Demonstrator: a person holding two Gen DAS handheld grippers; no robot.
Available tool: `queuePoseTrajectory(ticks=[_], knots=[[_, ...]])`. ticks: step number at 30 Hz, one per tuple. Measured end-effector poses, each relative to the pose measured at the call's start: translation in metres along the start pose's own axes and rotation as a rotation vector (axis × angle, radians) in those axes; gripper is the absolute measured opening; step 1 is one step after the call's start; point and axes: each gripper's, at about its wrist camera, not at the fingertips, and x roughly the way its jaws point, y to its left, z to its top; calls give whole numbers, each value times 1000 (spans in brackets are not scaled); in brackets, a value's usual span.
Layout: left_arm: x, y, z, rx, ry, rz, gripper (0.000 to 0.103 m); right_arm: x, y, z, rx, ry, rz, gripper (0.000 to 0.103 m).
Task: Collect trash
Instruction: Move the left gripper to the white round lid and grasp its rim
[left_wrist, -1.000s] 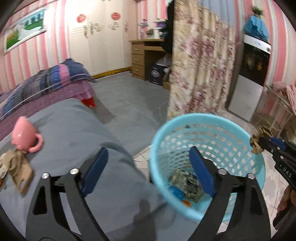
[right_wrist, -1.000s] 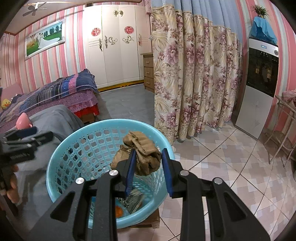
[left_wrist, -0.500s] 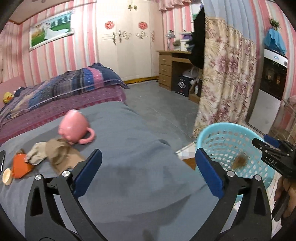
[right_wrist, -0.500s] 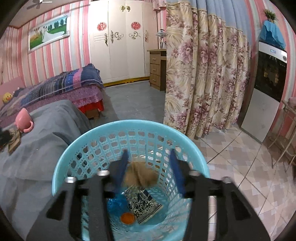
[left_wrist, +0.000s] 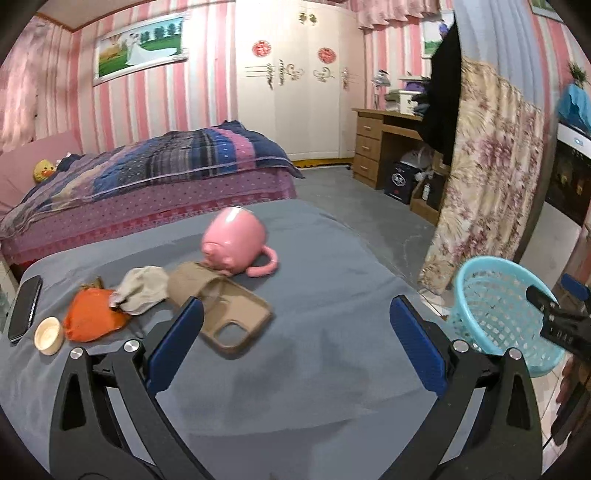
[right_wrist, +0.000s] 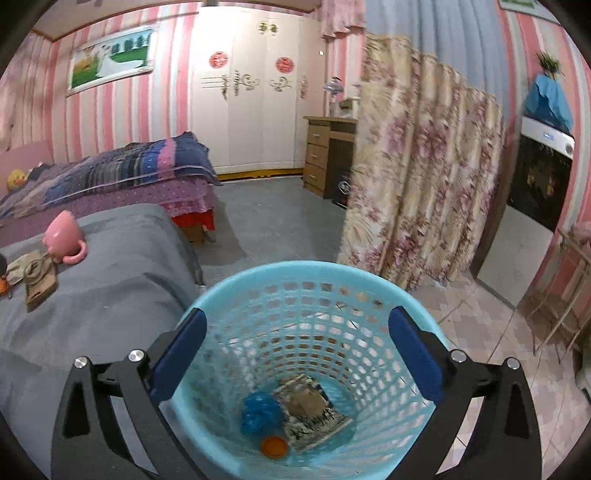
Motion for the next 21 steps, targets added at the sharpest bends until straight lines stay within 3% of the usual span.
queuePoseTrajectory(ticks=[21], knots=[[-25,143,2,-119,-10,163,97,-27,151,33,-103,-42,218,97]])
